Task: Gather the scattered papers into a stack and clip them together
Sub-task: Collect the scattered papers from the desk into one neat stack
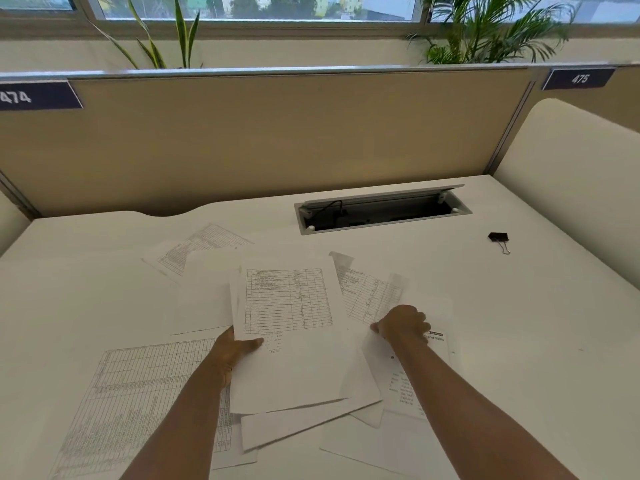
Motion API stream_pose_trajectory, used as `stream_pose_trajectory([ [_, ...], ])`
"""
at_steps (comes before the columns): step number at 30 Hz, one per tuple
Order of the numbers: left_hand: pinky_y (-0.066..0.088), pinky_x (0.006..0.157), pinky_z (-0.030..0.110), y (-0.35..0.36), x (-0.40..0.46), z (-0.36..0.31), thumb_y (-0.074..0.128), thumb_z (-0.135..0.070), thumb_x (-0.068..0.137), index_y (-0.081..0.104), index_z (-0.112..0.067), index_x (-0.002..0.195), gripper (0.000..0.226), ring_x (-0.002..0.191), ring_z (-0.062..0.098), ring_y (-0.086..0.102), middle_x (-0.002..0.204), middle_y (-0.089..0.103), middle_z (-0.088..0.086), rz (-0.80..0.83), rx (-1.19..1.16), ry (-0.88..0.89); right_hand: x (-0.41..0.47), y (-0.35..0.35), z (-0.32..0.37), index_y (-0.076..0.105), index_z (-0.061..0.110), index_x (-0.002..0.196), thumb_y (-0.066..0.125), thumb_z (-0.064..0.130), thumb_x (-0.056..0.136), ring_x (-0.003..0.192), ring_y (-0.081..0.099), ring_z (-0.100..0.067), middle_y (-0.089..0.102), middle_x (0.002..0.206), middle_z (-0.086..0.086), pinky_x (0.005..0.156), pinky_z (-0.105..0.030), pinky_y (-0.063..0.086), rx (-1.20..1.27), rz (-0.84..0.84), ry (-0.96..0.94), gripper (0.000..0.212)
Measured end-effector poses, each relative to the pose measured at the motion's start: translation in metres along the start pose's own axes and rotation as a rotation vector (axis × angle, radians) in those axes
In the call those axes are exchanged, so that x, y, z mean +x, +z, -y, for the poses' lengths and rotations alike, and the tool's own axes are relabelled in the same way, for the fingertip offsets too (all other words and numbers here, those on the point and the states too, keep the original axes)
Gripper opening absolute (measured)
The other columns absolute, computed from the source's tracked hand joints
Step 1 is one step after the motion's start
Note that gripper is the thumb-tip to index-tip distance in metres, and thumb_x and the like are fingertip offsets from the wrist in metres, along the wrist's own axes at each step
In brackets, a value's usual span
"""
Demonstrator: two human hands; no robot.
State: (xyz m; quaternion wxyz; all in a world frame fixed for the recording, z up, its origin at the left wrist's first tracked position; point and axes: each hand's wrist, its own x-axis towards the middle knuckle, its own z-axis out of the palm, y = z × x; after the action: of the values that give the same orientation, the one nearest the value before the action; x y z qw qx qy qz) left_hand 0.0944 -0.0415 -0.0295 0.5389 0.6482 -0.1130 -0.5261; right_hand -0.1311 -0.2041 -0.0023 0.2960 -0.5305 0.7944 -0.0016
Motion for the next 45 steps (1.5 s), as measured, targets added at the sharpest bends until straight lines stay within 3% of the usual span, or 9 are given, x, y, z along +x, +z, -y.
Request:
stream_pose_trajectory([
  [4, 0.047, 0.092, 0.051, 0.000, 0.000, 0.001, 0.063, 0.012, 0.075, 0.052, -0.001, 0.124, 0.052, 0.103, 0.038, 0.059, 0.115, 0.061, 0.022, 0.004, -0.001, 0.009, -0.003, 0.004, 0.005, 0.043, 0.006, 0.127, 0.068, 0.020, 0.081, 0.126, 0.036, -0.027, 0.030, 0.139, -0.011, 0.100, -0.038, 0.040, 0.018, -0.050, 0.013, 0.054],
  [11, 0.051, 0.080, 0.041, 0.000, 0.000, 0.001, 0.062, 0.011, 0.077, 0.054, -0.004, 0.119, 0.046, 0.090, 0.031, 0.062, 0.095, 0.065, 0.011, 0.022, 0.007, 0.031, 0.002, 0.000, 0.000, 0.026, -0.004, 0.130, 0.079, 0.009, 0.070, 0.115, 0.055, -0.034, 0.047, 0.129, -0.023, 0.095, -0.038, 0.050, 0.306, 0.009, 0.020, 0.081],
  [15, 0.050, 0.081, 0.041, -0.002, 0.003, 0.002, 0.062, 0.011, 0.076, 0.054, -0.004, 0.118, 0.045, 0.091, 0.031, 0.062, 0.097, 0.065, 0.012, 0.026, 0.014, 0.026, 0.011, -0.009, -0.008, 0.056, -0.007, 0.116, 0.073, 0.013, 0.074, 0.096, 0.063, -0.033, 0.064, 0.093, -0.016, 0.088, -0.035, 0.051, 0.399, 0.138, -0.012, 0.049],
  [20, 0.051, 0.077, 0.040, 0.000, 0.000, 0.002, 0.061, 0.012, 0.077, 0.057, -0.006, 0.108, 0.036, 0.087, 0.030, 0.062, 0.098, 0.065, 0.015, 0.021, 0.010, 0.029, 0.012, -0.014, -0.011, 0.062, -0.001, 0.114, 0.070, 0.011, 0.078, 0.093, 0.061, -0.027, 0.063, 0.100, -0.013, 0.076, -0.032, 0.050, 0.592, 0.268, -0.121, 0.038],
  [25, 0.049, 0.089, 0.049, -0.001, -0.002, 0.001, 0.061, 0.012, 0.077, 0.053, 0.000, 0.122, 0.047, 0.102, 0.039, 0.060, 0.111, 0.062, 0.023, 0.015, 0.008, 0.007, -0.008, -0.044, -0.005, 0.069, 0.000, 0.095, 0.062, 0.017, 0.086, 0.082, 0.063, -0.029, 0.071, 0.095, -0.017, 0.068, -0.028, 0.044, 0.437, -0.167, -0.398, 0.020],
  [34, 0.051, 0.082, 0.045, 0.002, -0.009, -0.002, 0.061, 0.012, 0.077, 0.052, 0.002, 0.122, 0.048, 0.093, 0.036, 0.062, 0.104, 0.064, 0.020, 0.005, 0.019, -0.019, -0.027, -0.122, 0.032, 0.068, -0.005, 0.100, 0.054, 0.019, 0.092, 0.075, 0.053, -0.016, 0.066, 0.084, -0.011, 0.059, -0.016, 0.029, 0.868, -0.721, -0.651, 0.029],
  [37, 0.052, 0.079, 0.044, 0.001, -0.007, -0.002, 0.062, 0.012, 0.076, 0.051, 0.001, 0.124, 0.050, 0.093, 0.036, 0.062, 0.104, 0.064, 0.020, -0.015, 0.031, -0.033, -0.008, -0.124, 0.038, 0.065, -0.003, 0.105, 0.048, 0.015, 0.094, 0.087, 0.060, -0.025, 0.068, 0.100, -0.016, 0.067, -0.016, 0.033, 0.920, -0.639, -0.568, 0.027],
  [41, 0.052, 0.080, 0.042, 0.002, -0.008, -0.004, 0.060, 0.005, 0.081, 0.054, 0.001, 0.122, 0.042, 0.087, 0.033, 0.062, 0.099, 0.065, 0.017, -0.053, 0.045, -0.045, 0.019, -0.085, 0.036, 0.063, 0.002, 0.094, 0.042, 0.006, 0.092, 0.085, 0.053, -0.025, 0.057, 0.088, -0.014, 0.072, -0.029, 0.036, 0.718, -0.253, -0.521, 0.021],
  [45, 0.050, 0.089, 0.047, -0.001, -0.003, -0.005, 0.049, -0.049, 0.088, 0.055, -0.009, 0.125, 0.055, 0.107, 0.035, 0.061, 0.119, 0.064, 0.018, -0.038, -0.117, -0.132, 0.028, -0.030, 0.018, 0.064, -0.005, 0.103, 0.043, 0.004, 0.092, 0.088, 0.056, -0.025, 0.062, 0.096, -0.015, 0.081, -0.038, 0.047, 0.585, 0.025, -0.480, 0.026],
])
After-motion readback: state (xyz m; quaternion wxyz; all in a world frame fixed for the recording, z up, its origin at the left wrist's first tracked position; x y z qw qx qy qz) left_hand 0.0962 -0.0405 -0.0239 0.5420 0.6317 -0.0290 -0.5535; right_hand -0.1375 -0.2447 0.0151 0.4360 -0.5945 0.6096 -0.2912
